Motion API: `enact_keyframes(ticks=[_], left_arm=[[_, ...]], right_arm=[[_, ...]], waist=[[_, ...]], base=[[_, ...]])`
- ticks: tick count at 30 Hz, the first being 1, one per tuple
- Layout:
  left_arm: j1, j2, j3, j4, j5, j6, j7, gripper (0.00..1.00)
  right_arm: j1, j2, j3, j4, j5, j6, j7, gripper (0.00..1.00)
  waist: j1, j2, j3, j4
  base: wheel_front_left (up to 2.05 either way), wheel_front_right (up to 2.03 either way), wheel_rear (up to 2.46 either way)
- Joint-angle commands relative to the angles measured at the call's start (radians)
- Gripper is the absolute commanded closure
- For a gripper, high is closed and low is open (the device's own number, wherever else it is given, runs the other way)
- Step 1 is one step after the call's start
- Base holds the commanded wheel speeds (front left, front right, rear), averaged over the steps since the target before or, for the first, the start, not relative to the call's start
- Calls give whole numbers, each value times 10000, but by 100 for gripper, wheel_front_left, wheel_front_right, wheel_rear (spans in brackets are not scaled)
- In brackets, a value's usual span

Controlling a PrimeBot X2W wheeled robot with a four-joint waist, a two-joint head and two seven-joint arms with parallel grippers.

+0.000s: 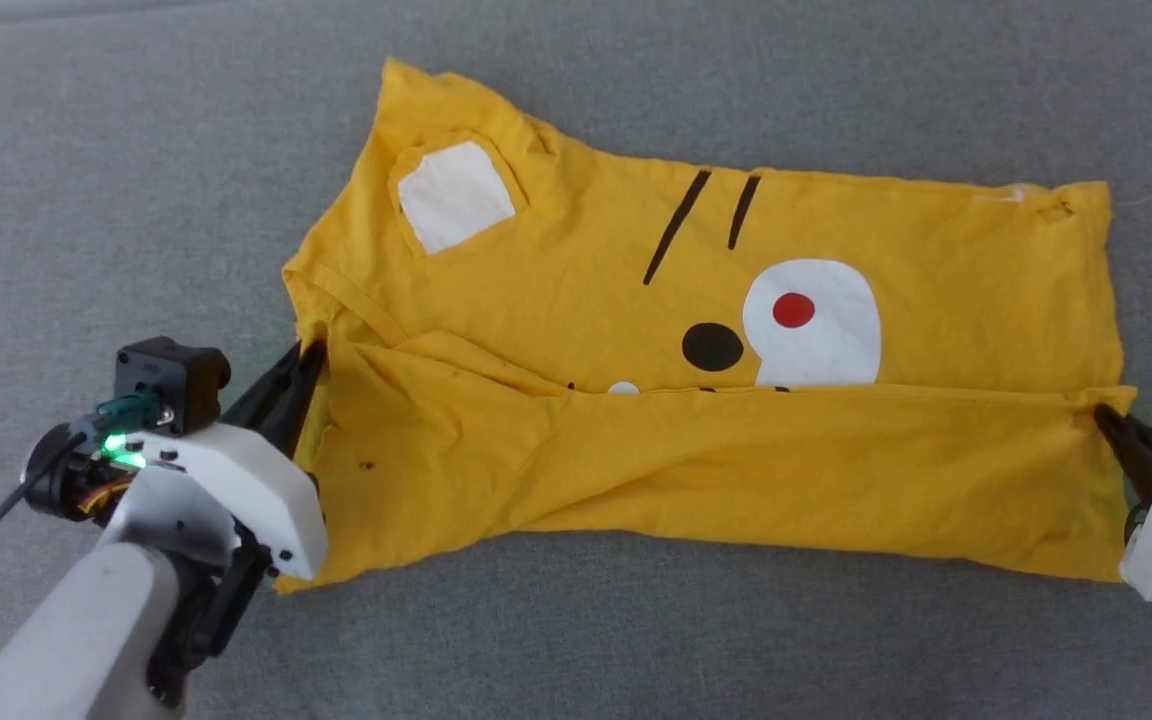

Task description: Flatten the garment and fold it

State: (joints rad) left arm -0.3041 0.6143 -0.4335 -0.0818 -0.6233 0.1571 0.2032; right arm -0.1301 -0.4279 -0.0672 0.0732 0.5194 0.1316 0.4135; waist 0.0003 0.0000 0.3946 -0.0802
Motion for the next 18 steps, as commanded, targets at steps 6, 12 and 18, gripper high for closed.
enact_keyframes(ticks=[6,12,18], left_arm=[[-324,-485,-192,879,22,-180,-435,93],[-350,-744,-69,1281,-171,-99,-713,0],[42,-960,447,1184,-581,140,-1378,0]], right_arm=[[-286,-24,172,488,158,-9,-329,100],[-425,-43,274,646,394,-9,-378,0],[-398,315,-231,447,808,-9,-889,0]], waist=[[-3,0,386,92],[-3,0,181,146],[-3,0,-487,161]], base=[[0,0,0],[0,0,0],[0,0,0]])
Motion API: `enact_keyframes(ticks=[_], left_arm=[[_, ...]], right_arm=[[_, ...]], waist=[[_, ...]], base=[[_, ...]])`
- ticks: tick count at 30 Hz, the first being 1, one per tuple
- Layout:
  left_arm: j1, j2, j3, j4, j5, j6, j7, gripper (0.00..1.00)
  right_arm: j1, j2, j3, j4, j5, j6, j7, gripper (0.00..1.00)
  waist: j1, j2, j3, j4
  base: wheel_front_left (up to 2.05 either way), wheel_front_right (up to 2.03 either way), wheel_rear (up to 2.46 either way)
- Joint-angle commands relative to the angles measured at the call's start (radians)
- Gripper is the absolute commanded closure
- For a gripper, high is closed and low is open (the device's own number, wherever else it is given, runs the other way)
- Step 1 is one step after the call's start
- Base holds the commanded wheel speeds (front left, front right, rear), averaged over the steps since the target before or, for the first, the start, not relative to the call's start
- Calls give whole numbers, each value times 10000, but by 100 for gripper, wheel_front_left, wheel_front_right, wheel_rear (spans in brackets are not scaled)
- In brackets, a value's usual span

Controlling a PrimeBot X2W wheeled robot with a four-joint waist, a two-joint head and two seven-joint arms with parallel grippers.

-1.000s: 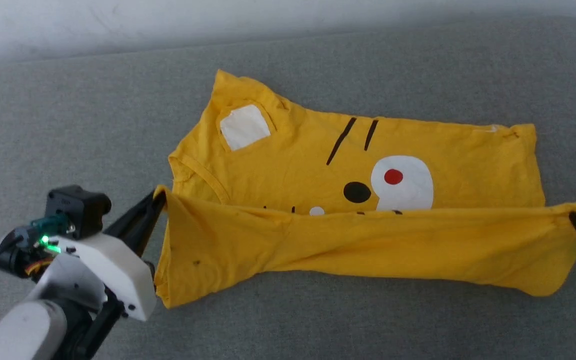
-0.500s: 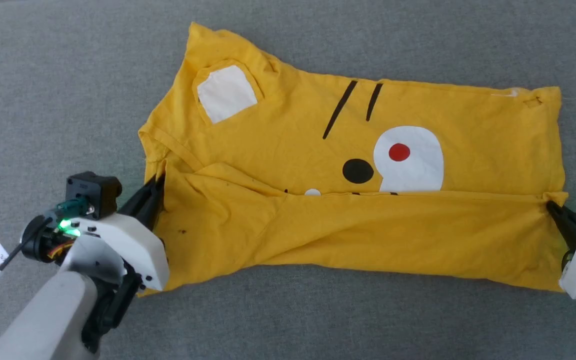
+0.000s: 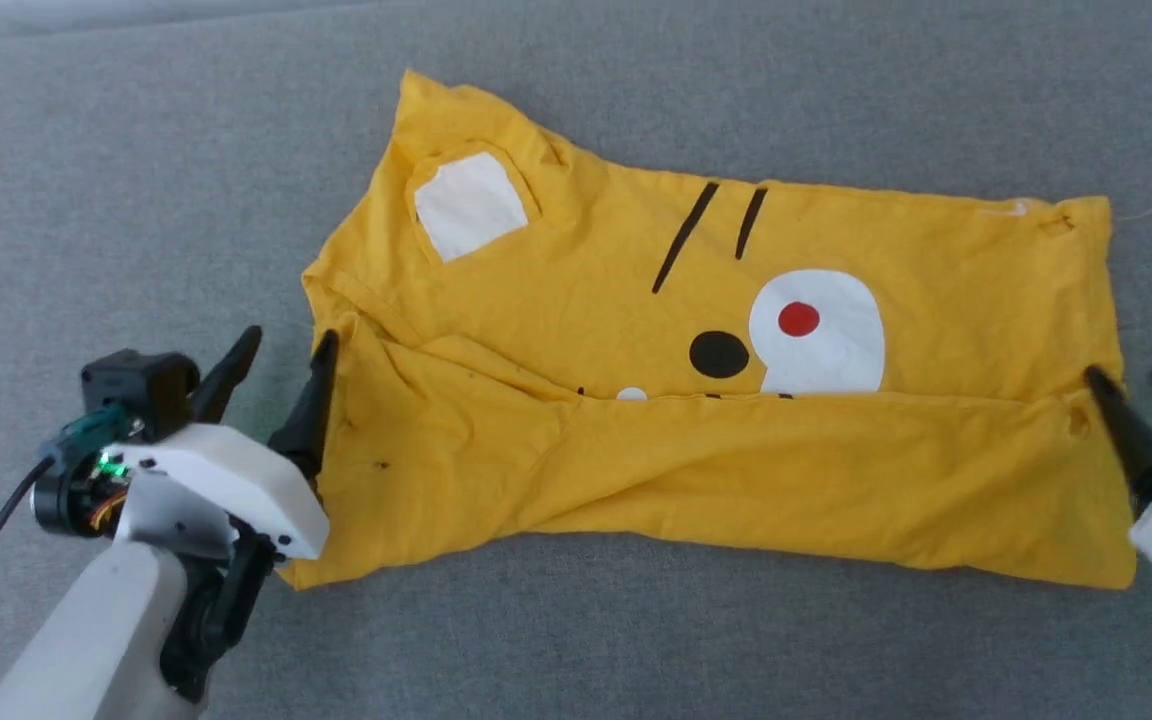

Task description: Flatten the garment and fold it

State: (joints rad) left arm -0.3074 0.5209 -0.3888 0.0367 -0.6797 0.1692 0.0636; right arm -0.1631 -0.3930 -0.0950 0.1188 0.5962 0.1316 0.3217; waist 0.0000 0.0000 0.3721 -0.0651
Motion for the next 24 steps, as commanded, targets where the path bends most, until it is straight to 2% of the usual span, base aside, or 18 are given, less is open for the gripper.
enact_keyframes(ticks=[1,6,14,19,24], left_arm=[[200,-46,106,-53,-54,87,-155,0],[1201,-230,697,-522,-328,495,-1119,0],[3414,-518,1303,-1644,-282,1277,-2597,0],[4567,-869,1330,-2200,172,1630,-3074,0],[5569,-1433,1291,-2348,438,1804,-3209,0]], right_arm=[[-41,87,-182,-65,48,-9,-178,0],[320,880,-1192,-476,49,-9,-1008,0],[1470,1882,-2079,-1414,-633,-9,-1330,0],[2424,2650,-2333,-2136,-1369,-9,-1653,0],[3358,3246,-2313,-2585,-1498,-9,-2033,0]], waist=[[0,0,-425,14],[0,0,-1382,-22],[0,0,-2636,-159],[0,0,-3095,-82],[0,0,-3321,18]], base=[[0,0,0],[0,0,0],[0,0,0],[0,0,0],[0,0,0]])
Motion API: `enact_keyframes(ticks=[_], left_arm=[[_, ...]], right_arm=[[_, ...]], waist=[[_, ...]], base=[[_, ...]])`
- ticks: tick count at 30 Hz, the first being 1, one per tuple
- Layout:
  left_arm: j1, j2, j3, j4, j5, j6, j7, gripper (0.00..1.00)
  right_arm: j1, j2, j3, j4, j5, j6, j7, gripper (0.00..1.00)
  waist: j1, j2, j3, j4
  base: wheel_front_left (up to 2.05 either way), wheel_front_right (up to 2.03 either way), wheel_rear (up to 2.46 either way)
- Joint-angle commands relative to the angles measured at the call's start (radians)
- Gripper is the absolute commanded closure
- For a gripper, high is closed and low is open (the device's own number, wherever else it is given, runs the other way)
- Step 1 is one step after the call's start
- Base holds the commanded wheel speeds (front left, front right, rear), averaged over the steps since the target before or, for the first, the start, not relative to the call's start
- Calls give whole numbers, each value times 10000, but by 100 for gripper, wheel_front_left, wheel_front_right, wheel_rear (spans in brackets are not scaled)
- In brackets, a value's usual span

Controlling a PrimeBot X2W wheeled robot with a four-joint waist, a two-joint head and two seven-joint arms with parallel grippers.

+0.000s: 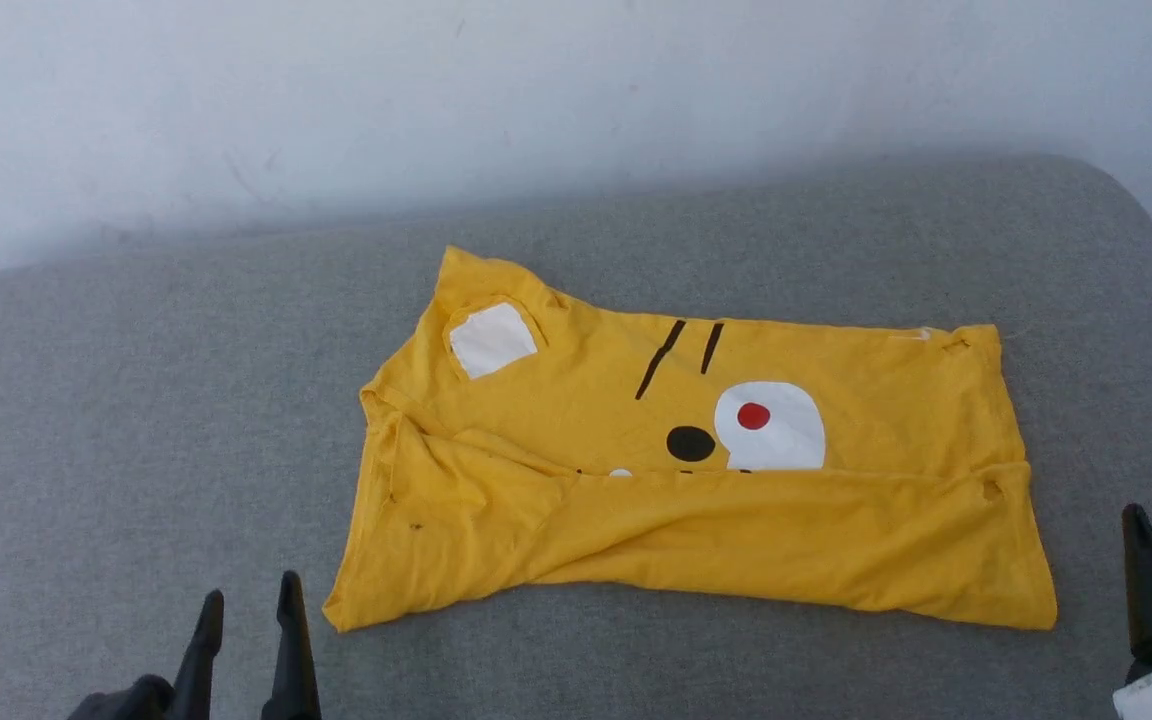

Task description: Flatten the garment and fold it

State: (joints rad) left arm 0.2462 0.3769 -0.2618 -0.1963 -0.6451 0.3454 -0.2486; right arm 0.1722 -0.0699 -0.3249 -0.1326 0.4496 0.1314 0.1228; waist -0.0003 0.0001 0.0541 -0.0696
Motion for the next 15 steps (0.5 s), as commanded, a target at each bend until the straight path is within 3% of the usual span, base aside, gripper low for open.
enact_keyframes(ticks=[1,4,8,15], left_arm=[[159,-64,24,4,128,22,-97,0],[319,-128,24,122,264,-48,-111,0],[5,194,-127,211,582,-76,184,0],[-1486,917,-705,286,861,-347,2075,0]], right_arm=[[128,71,24,-111,-28,-7,-106,0],[344,153,147,-169,-51,-7,-236,0],[322,183,242,-255,-130,-7,-274,0],[50,193,275,-306,-46,-7,-261,0]], waist=[[3,-1,-160,70],[3,-1,-175,73],[3,-1,-92,33],[3,-1,423,-35]], base=[[0,0,0],[0,0,0],[0,0,0],[0,0,0]])
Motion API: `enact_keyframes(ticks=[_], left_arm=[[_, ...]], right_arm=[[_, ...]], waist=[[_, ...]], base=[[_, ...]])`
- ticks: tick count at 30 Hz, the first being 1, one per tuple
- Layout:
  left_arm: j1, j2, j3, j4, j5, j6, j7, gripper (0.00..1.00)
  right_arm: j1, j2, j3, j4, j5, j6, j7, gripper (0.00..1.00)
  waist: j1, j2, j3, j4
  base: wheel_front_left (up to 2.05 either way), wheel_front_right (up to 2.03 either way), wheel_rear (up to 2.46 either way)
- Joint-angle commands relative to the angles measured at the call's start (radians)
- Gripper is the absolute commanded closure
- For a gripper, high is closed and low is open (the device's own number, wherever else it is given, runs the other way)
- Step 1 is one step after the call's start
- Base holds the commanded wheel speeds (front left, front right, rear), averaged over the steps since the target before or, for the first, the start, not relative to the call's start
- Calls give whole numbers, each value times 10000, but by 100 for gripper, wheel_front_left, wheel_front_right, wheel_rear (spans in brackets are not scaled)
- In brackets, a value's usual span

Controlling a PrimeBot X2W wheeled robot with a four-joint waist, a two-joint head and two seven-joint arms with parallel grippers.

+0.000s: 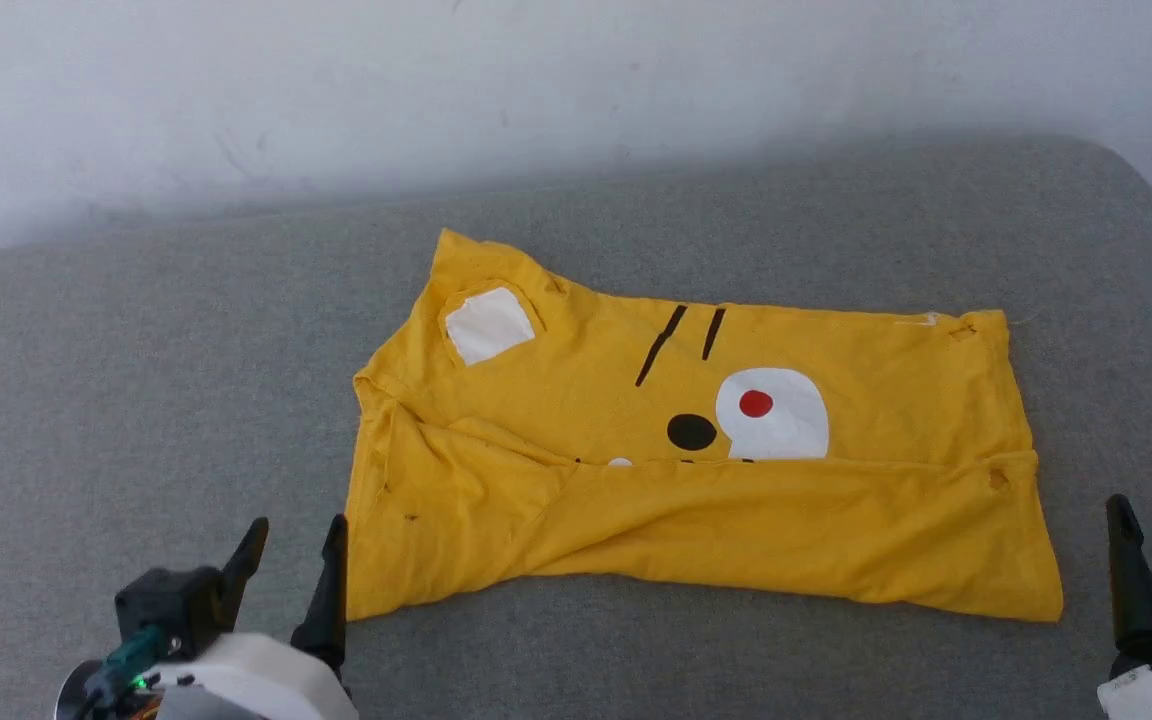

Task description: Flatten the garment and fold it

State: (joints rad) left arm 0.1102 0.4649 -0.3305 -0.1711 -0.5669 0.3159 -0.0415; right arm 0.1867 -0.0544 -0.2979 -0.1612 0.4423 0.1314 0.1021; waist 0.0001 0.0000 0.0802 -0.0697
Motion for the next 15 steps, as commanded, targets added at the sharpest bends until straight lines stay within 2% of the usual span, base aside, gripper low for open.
enact_keyframes(ticks=[1,11,15], left_arm=[[-356,71,-121,100,71,-92,310,0],[-1538,161,-968,1162,-291,-124,3168,0],[-1713,250,-1061,1680,-249,165,3851,0]], right_arm=[[-128,38,35,14,61,-7,-58,0],[-395,40,228,353,269,-7,-156,0],[-490,40,244,416,287,-7,-172,0]], waist=[[-1,0,247,-52],[-1,0,949,-282],[-1,0,1147,-325]], base=[[0,0,0],[0,0,0],[0,0,0]])
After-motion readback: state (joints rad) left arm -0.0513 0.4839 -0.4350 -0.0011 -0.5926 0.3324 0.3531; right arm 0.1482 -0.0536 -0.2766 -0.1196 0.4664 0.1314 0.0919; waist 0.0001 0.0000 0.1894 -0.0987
